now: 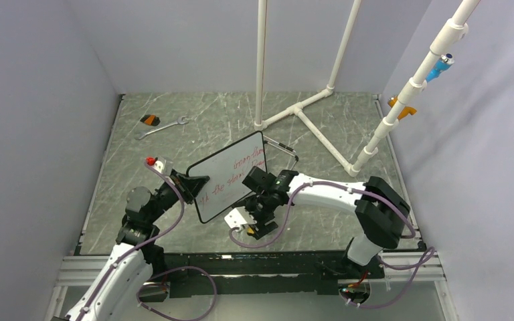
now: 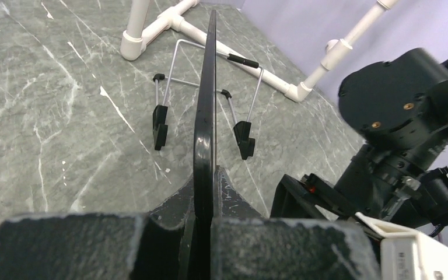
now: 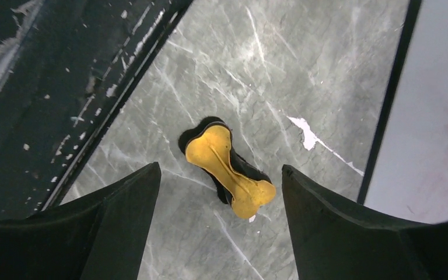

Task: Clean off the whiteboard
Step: Pick up the whiteboard eraser from the center of the board.

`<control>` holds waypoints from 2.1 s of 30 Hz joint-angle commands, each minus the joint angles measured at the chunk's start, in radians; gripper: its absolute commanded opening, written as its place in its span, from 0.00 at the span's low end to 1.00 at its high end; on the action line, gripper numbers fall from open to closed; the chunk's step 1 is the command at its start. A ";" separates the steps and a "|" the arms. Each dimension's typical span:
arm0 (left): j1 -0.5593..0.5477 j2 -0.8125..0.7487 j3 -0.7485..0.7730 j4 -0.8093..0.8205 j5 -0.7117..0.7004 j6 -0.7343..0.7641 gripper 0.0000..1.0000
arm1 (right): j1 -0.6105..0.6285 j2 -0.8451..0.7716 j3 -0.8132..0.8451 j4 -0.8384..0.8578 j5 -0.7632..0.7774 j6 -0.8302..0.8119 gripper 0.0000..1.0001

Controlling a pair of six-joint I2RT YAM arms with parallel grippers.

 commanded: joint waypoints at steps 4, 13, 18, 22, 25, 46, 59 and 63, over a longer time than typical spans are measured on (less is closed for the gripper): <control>-0.002 -0.022 0.019 0.099 -0.003 0.026 0.00 | 0.000 0.099 0.007 0.036 0.050 -0.121 0.68; -0.001 -0.005 0.020 0.104 0.012 0.025 0.00 | 0.010 0.152 -0.013 0.034 0.114 -0.159 0.48; -0.002 0.002 0.024 0.107 0.030 0.021 0.00 | 0.009 0.151 -0.006 0.025 0.093 -0.126 0.43; -0.001 0.004 0.014 0.131 0.049 0.006 0.00 | 0.001 0.137 -0.007 0.024 0.066 -0.084 0.37; -0.001 0.021 0.000 0.168 0.075 -0.018 0.00 | -0.027 0.125 0.000 0.012 0.007 -0.031 0.01; -0.076 0.269 -0.057 0.479 0.177 -0.276 0.00 | -0.362 -0.317 -0.036 0.309 0.198 0.649 0.00; -0.106 0.203 -0.068 0.349 0.056 -0.256 0.00 | -0.086 -0.204 -0.083 0.337 0.379 0.562 0.00; -0.106 0.179 -0.072 0.318 0.048 -0.238 0.00 | -0.066 -0.153 -0.077 0.400 0.562 0.589 0.00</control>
